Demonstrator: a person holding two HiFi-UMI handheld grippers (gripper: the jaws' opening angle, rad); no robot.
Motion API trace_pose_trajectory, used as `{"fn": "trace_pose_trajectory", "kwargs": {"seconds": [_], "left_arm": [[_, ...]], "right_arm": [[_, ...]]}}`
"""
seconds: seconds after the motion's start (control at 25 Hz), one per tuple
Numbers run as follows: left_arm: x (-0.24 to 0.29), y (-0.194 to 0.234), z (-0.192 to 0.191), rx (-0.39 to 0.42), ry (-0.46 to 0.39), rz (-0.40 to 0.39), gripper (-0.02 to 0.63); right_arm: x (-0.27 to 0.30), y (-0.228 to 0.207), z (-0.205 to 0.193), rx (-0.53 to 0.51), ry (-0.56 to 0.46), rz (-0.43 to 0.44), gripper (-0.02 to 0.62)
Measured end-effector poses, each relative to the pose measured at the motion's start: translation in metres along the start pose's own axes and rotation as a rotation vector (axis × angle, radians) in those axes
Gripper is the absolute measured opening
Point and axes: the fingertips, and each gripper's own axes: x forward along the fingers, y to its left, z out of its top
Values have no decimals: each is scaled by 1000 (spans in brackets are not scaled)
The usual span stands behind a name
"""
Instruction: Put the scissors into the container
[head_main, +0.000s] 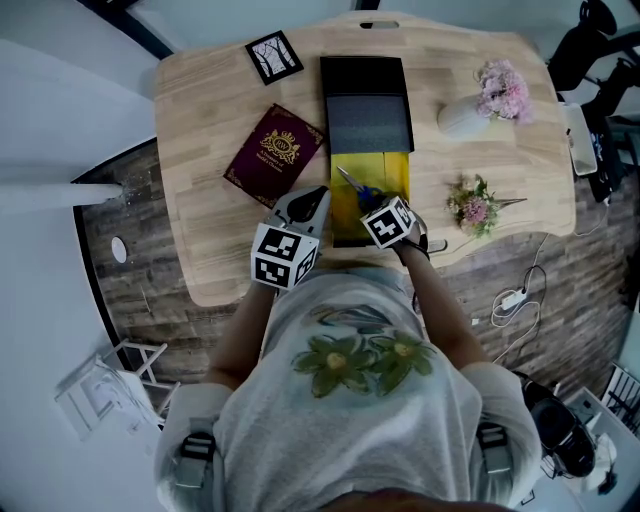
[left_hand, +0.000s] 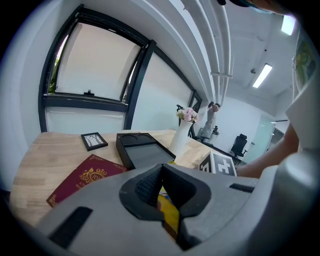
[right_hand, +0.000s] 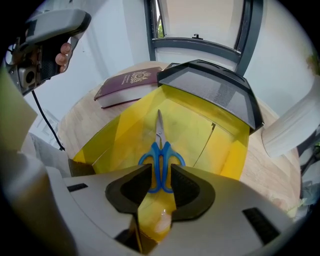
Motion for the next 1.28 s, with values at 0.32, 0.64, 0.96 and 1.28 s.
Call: {"fn": "trace_pose_trajectory", "kwargs": {"seconds": [0.32, 0.64, 0.96, 1.28], "left_arm": [[-2, 0, 4, 9, -7, 4, 6], [-1, -5, 8, 19, -17, 2, 6], [-1, -9, 10, 22, -19, -2, 6], [1, -16, 7, 32, -11, -12, 6]], "right_arm": [[-21, -5, 6, 17, -88, -51, 58], [-53, -9, 24, 67, -271, -69, 6], [-90, 14, 44, 57, -403, 21, 5], [-105, 23, 56, 42, -448, 50, 5]]}}
